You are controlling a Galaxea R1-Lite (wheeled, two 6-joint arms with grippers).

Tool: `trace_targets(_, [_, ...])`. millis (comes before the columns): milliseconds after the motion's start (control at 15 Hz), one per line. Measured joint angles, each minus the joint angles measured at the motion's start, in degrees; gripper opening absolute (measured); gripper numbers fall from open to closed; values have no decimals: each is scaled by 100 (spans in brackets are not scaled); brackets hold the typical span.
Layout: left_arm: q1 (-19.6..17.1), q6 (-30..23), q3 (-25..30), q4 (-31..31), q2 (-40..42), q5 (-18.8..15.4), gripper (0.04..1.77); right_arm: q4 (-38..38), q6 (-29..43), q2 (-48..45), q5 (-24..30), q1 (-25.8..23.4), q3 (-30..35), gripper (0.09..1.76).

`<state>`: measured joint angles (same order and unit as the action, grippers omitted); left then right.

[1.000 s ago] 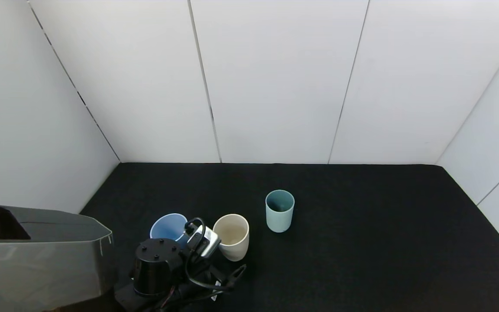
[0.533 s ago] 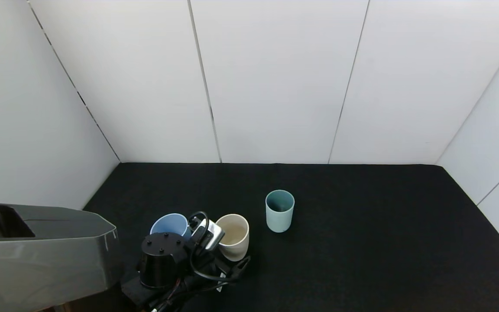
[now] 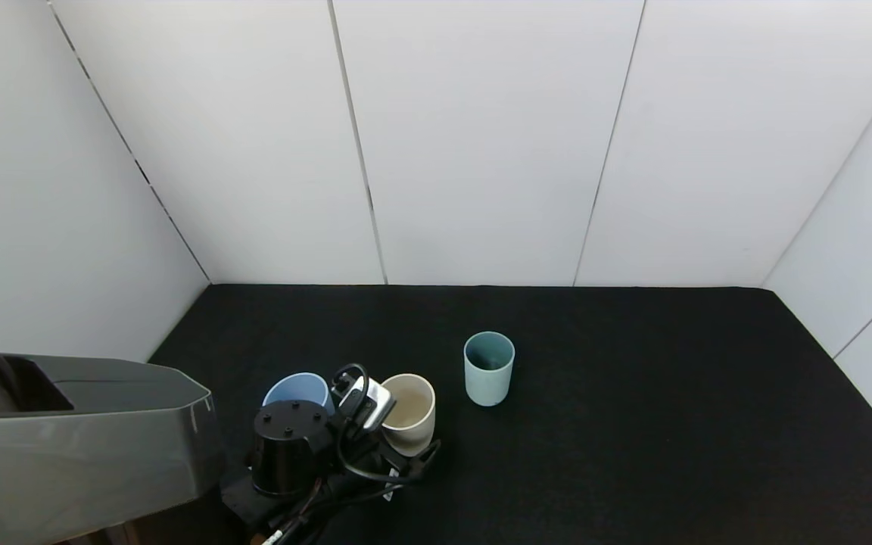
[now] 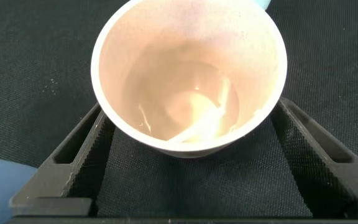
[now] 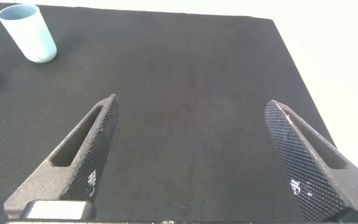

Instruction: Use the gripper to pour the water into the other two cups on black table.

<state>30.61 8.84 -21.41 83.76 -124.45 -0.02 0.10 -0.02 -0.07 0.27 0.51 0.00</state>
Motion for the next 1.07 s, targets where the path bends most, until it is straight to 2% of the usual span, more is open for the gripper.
trace_targets(133, [-7, 0, -15, 2, -16, 0, 130, 0, 2, 0, 0, 0, 0, 171])
trace_targets(200, [-5, 0, -20, 5, -22, 0, 124, 0, 2, 0, 0, 0, 0, 171])
trace_targets(867, [0, 6, -1, -66, 149, -27, 119, 0, -2, 0, 4, 0, 0, 171])
trace_targets(1067, [-5, 50, -210, -653, 343, -22, 119, 1, -5, 0, 6, 0, 0, 171])
